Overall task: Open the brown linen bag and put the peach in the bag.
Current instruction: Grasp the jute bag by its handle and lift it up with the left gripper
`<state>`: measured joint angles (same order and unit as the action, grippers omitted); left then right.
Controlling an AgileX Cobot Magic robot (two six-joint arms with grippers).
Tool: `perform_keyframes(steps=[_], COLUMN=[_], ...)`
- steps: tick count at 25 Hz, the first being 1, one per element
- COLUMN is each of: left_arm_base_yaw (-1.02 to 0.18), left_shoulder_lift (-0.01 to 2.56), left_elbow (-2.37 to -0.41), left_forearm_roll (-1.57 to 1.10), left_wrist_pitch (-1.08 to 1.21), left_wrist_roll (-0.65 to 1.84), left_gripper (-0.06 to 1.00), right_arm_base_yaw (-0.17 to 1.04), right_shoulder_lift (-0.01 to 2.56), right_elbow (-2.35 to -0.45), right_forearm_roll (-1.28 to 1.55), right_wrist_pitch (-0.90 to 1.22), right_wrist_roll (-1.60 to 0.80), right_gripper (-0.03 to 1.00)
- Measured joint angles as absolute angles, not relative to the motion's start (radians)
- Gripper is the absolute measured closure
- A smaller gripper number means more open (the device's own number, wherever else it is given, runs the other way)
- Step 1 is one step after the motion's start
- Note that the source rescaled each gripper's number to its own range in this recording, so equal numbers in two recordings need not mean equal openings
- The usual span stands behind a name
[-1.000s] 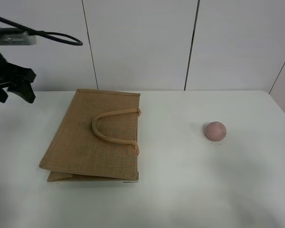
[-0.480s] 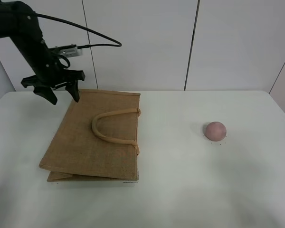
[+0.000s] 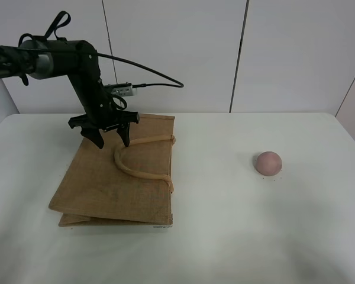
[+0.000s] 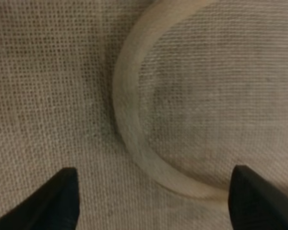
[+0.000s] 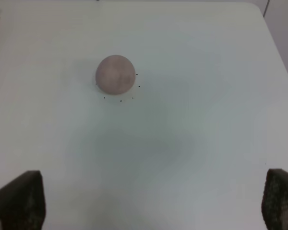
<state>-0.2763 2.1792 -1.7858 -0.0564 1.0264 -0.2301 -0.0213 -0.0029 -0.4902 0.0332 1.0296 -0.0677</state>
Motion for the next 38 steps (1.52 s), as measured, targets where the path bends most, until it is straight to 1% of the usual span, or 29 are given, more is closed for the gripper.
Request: perform_keyframes(steps=[7, 20, 23, 26, 28, 30, 32, 33, 38], left_arm_base_yaw=[-0.276, -0.276, -0.276, -0.276, -0.276, -0.278, -0.279, -0.279, -0.279], left_shoulder_lift=[2.224, 2.330, 2.350, 2.353, 2.353, 2.353, 2.353, 2.349, 2.328], left_elbow=[-1.786, -1.787, -1.787, -1.787, -1.787, -1.787, -1.787, -1.787, -1.818], left_forearm_roll=[-0.054, -0.017, -0.017, -0.011, -0.010, -0.016, -0.017, -0.018, -0.013], left_wrist_pitch=[0.961, 0.911, 0.903, 0.902, 0.902, 0.900, 0.903, 0.908, 0.985], left_wrist_roll=[-0.231, -0.232, -0.232, -0.232, -0.232, -0.232, -0.234, -0.234, -0.235], left_gripper=[-0.01, -0.01, 0.02, 0.14, 0.29, 0.51, 0.83, 0.93, 0.94], right_arm_base_yaw=[-0.021, -0.021, -0.021, -0.021, -0.021, -0.021, -0.021, -0.021, -0.021], right_shoulder_lift=[-0.003, -0.003, -0.003, -0.003, -0.003, -0.003, -0.003, -0.003, -0.003], right_elbow=[-0.490, -0.490, -0.490, -0.490, -0.490, -0.490, -0.490, -0.490, -0.490], right_forearm_roll=[0.033, 0.033, 0.033, 0.033, 0.033, 0.033, 0.033, 0.033, 0.033], right_wrist_pitch=[1.030, 1.030, 1.030, 1.030, 1.030, 1.030, 1.030, 1.030, 1.030], right_wrist_roll=[-0.068, -0.068, -0.068, -0.068, -0.068, -0.068, -0.068, -0.068, -0.068], right_gripper=[-0.03, -0.03, -0.03, -0.03, -0.03, -0.03, -0.03, -0.03, -0.03])
